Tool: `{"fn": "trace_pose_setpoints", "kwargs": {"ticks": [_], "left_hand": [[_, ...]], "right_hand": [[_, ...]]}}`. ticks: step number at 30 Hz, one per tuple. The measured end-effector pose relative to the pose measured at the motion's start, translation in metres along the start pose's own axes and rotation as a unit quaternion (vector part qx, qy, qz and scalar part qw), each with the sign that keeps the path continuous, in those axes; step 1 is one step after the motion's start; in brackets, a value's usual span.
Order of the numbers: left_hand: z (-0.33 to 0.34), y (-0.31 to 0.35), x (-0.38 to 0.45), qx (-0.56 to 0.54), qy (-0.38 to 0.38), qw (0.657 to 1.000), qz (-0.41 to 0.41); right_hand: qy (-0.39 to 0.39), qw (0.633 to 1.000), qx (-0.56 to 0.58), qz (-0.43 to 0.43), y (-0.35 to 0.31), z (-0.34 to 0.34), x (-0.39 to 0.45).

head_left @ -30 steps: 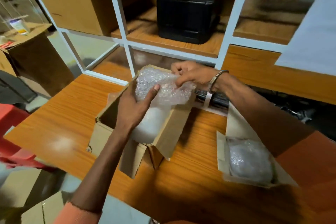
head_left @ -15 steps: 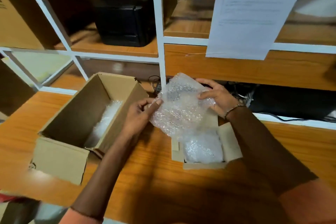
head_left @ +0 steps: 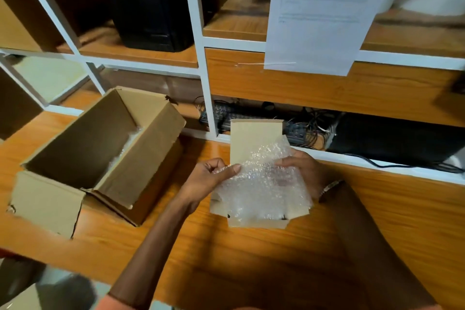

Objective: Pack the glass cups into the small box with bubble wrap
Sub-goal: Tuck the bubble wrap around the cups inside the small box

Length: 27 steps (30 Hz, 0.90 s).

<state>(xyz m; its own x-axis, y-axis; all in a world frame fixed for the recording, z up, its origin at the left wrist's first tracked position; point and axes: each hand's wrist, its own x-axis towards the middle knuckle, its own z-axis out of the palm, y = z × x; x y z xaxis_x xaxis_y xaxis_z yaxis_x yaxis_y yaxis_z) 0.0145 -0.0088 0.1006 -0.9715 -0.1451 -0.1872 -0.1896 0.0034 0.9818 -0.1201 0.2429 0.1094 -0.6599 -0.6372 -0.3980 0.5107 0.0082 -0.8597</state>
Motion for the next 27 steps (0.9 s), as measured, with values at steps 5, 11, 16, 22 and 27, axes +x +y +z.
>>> {"fn": "trace_pose_setpoints", "kwargs": {"ticks": [5,11,16,22,27], "left_hand": [[0.002,-0.009,-0.009,-0.089,0.016,0.995,-0.044],[-0.004,-0.015,0.004,-0.086,0.125,0.987,-0.057],[0.002,-0.019,0.006,-0.093,0.159,0.981,-0.063],[0.011,-0.028,0.012,-0.093,0.2,0.972,-0.083],[0.019,-0.025,0.012,-0.02,0.136,0.975,-0.177]], "right_hand": [[0.07,0.995,0.036,-0.061,0.008,-0.001,0.008],[0.095,0.992,-0.047,-0.064,0.024,-0.011,-0.002],[0.122,0.99,-0.058,-0.04,0.018,-0.012,-0.011],[0.134,0.987,-0.086,-0.019,0.02,-0.027,-0.019],[0.198,0.97,-0.141,0.002,0.027,-0.027,-0.01]]}}
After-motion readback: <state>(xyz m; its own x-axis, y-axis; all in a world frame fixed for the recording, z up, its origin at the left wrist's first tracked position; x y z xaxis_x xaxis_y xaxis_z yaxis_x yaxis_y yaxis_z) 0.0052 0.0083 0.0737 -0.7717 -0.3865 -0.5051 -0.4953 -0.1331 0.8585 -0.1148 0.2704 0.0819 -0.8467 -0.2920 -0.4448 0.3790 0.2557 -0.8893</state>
